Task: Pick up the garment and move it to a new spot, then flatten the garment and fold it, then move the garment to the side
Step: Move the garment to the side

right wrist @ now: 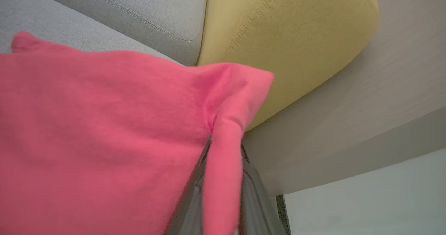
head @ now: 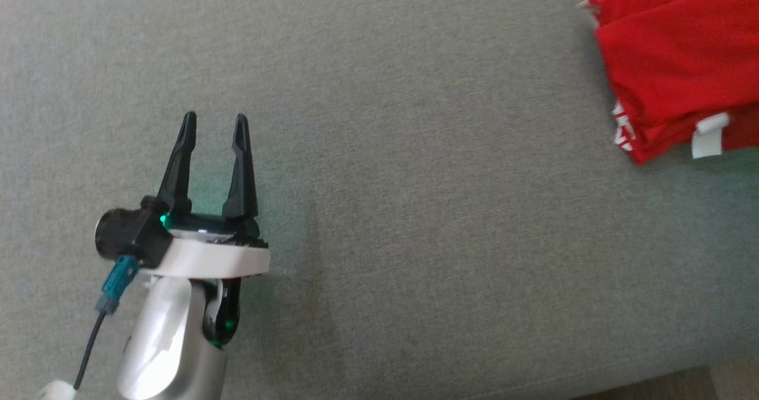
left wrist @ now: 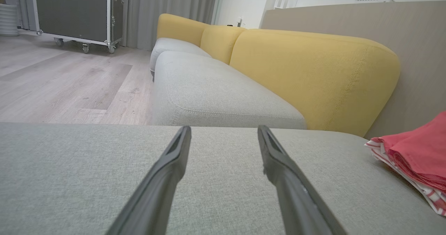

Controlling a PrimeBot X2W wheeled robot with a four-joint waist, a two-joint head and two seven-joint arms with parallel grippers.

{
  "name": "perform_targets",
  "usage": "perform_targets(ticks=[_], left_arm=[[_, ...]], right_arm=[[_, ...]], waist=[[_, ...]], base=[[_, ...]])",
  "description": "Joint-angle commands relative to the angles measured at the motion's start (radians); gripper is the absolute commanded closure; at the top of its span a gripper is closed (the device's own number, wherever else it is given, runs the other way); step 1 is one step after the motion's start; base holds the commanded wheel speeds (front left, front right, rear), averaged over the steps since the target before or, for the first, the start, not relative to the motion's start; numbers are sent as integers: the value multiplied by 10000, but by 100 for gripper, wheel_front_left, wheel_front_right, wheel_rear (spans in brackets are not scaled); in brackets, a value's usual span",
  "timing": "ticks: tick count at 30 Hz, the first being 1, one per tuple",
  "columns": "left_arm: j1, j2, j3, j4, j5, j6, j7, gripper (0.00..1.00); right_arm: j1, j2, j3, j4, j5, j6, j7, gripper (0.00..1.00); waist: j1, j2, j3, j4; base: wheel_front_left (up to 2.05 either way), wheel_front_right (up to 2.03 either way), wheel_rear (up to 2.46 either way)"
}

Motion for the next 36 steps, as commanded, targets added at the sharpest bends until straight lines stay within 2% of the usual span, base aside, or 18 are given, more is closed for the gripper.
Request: perform_targets(ticks=[1,11,12,13,14,21,25,29,36], left_arm=[[-401,150,141,-289,-34,17,-51,0],[-620,197,88,-143,-135,16,-51,0],[-610,196,101,-120,-144,16,-51,0],[-595,195,119,-99,-152,16,-51,0],[-575,194,135,-75,-158,16,-51,0],[-383,173,288,-36,-171,16,-51,0],[-163,153,488,-87,-153,16,-51,0],[156,110,840,-197,-183,16,-51,0],[808,55,1267,-528,-76,16,-51,0]], right_arm=[[-32,-333,-363,-88,-167,-7,86,100],[165,173,-1550,36,-540,-7,472,100],[188,238,-1665,30,-591,-7,500,97],[211,306,-1787,15,-638,-7,516,16],[235,394,-1937,16,-649,-7,552,0],[317,921,-2362,-465,-1039,-7,516,0],[234,1492,-2319,-1083,-1175,-7,487,0],[259,2264,-2290,-1902,-907,-7,134,0],[947,4096,-2265,-3463,270,-7,-605,0]], waist=[[-1,0,231,141],[-1,0,370,270],[-1,0,329,261],[-1,0,282,248],[-1,0,219,232],[-1,0,-373,81],[-1,0,-931,-1],[-1,0,-1504,-28],[-1,0,-2392,193]], base=[[0,0,0],[0,0,0],[0,0,0],[0,0,0],[0,0,0],[0,0,0],[0,0,0],[0,0,0],[0,0,0]])
